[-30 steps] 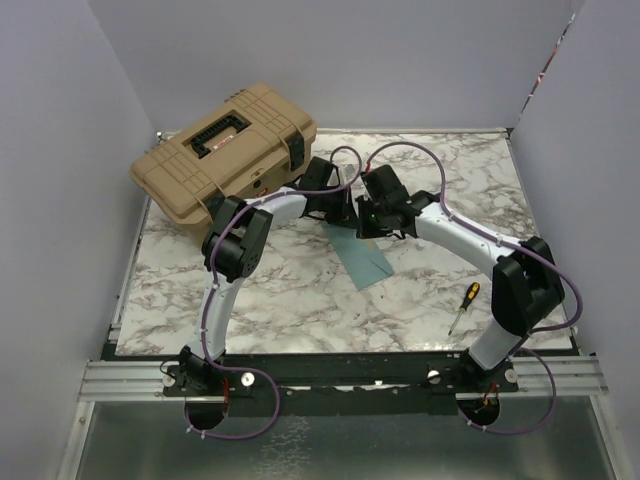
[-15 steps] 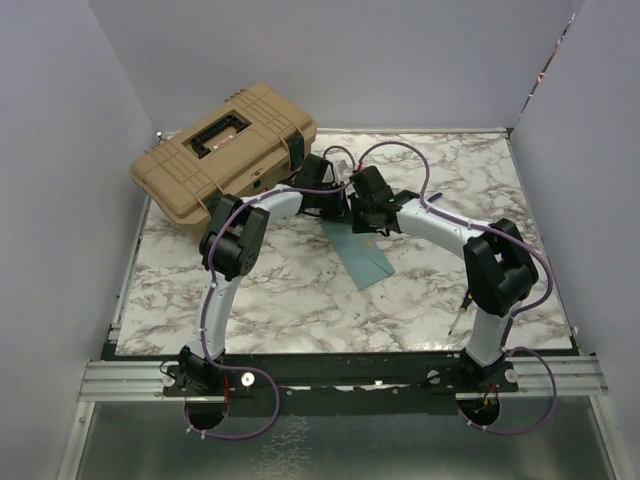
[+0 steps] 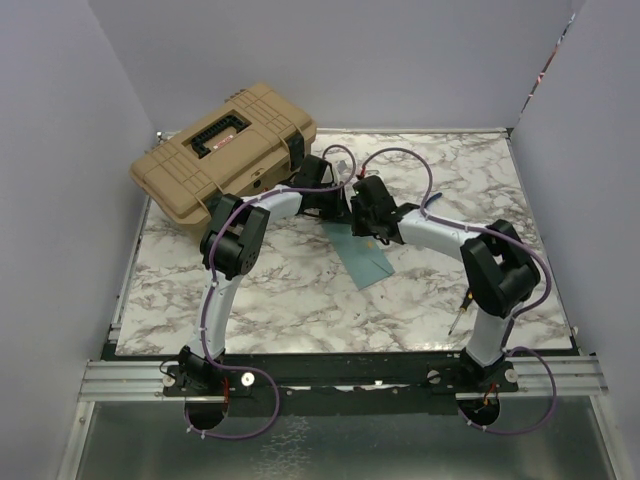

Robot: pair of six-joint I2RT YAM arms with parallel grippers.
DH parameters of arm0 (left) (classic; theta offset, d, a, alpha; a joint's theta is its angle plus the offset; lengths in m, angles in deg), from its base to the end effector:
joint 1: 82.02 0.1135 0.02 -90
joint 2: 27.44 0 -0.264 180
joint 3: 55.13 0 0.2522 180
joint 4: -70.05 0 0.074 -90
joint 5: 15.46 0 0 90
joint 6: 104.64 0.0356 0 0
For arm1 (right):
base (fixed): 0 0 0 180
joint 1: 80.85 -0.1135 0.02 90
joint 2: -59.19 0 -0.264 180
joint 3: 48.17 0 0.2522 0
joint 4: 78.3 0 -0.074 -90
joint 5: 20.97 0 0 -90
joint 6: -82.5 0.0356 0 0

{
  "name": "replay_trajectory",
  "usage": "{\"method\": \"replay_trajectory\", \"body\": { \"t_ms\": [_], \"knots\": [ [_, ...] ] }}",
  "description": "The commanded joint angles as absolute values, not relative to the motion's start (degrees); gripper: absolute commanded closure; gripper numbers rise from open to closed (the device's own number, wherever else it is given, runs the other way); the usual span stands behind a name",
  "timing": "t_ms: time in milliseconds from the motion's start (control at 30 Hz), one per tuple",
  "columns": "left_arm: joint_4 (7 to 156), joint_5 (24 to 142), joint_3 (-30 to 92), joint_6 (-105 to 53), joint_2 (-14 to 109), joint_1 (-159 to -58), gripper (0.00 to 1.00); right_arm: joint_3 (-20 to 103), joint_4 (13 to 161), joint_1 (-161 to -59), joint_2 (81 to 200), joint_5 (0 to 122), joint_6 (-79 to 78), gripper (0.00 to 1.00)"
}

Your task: Place the letter into the envelope and seal it

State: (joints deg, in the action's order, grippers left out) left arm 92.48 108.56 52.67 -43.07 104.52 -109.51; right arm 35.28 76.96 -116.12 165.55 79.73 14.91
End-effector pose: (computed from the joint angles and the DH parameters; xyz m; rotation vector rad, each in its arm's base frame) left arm 0.4324 -0.2474 0.1314 0.2843 2.5063 -1.1439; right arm 0.3305 0.2256 0.1881 -0.1820 2.3915 0.2512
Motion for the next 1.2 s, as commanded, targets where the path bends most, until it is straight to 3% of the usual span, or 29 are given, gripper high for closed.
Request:
{"method": "replay_trajectory", "body": {
  "t_ms": [0, 267, 400, 700, 867, 1167],
  "knots": [
    [93.73, 103.91, 50.62, -41.02, 107.86, -109.69, 1.0, 30.73, 82.66, -116.36, 160.36, 81.11, 14.69, 0.67],
    [93.73, 103.77, 50.31, -40.79, 107.38, -109.62, 1.0, 29.75, 82.54, -116.3, 159.87, 80.83, 16.31, 0.62],
    [93.74, 103.38, 49.97, -40.66, 107.26, -109.62, 1.0, 33.34, 78.61, -116.31, 163.21, 82.16, 17.62, 0.74],
    [93.74, 103.81, 49.43, -41.22, 108.04, -109.19, 1.0, 37.13, 76.29, -115.85, 168.19, 81.95, 19.63, 0.84],
    [93.73, 103.81, 49.09, -41.45, 108.01, -108.92, 1.0, 37.55, 75.87, -115.67, 169.9, 81.26, 19.84, 0.97],
    [93.74, 103.59, 48.9, -41.38, 108.21, -108.83, 1.0, 39.27, 73.36, -115.13, 173.83, 79.49, 19.52, 1.0]
  ]
}}
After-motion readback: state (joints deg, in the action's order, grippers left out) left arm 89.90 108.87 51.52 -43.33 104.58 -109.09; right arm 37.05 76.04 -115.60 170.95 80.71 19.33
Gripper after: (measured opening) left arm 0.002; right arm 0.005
